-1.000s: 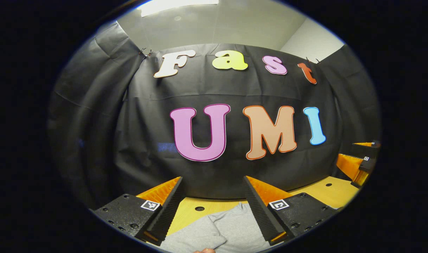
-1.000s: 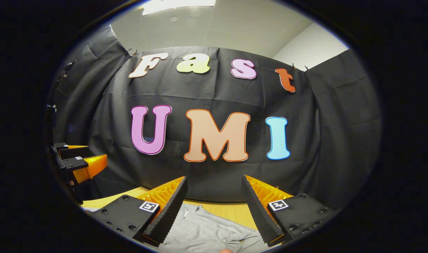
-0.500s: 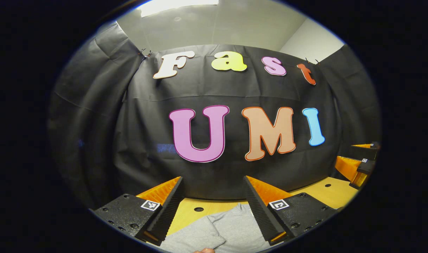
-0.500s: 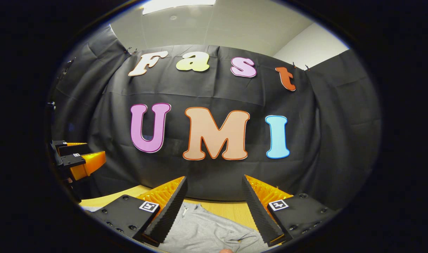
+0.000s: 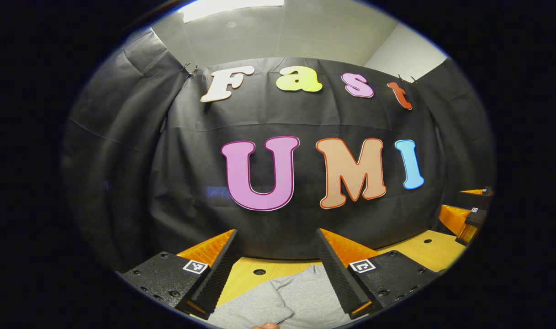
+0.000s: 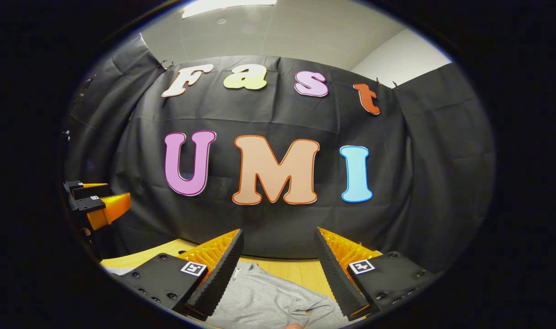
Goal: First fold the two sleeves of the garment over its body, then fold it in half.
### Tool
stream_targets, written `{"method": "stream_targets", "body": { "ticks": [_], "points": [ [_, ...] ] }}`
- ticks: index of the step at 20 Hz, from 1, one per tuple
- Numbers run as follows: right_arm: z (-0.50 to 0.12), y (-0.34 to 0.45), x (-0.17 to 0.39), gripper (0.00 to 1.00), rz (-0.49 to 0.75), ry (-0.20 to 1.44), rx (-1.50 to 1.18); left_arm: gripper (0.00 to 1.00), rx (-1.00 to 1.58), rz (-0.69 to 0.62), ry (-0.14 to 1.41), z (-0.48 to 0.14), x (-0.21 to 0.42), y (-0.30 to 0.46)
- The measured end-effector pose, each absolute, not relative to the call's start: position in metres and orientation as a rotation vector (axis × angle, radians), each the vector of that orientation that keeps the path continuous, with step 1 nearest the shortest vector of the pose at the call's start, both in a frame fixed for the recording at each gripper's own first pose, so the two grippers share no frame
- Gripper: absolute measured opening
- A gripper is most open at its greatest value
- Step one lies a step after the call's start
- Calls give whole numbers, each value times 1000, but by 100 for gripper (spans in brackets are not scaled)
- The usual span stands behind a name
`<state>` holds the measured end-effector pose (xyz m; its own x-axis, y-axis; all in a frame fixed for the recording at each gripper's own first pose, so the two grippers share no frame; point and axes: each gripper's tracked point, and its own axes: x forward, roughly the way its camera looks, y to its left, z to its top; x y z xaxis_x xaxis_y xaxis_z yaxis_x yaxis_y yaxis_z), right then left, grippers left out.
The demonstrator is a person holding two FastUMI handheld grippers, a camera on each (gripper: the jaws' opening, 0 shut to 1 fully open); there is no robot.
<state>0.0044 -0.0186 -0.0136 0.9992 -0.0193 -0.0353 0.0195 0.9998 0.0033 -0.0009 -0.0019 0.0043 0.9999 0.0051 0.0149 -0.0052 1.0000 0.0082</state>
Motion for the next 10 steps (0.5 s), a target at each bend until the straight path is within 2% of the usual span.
{"method": "stream_targets", "body": {
  "ticks": [10],
  "points": [
    [-45, -85, 9, 97, -74, 135, -47, 96, -4, -19, -4, -3, 9, -16]
  ]
}}
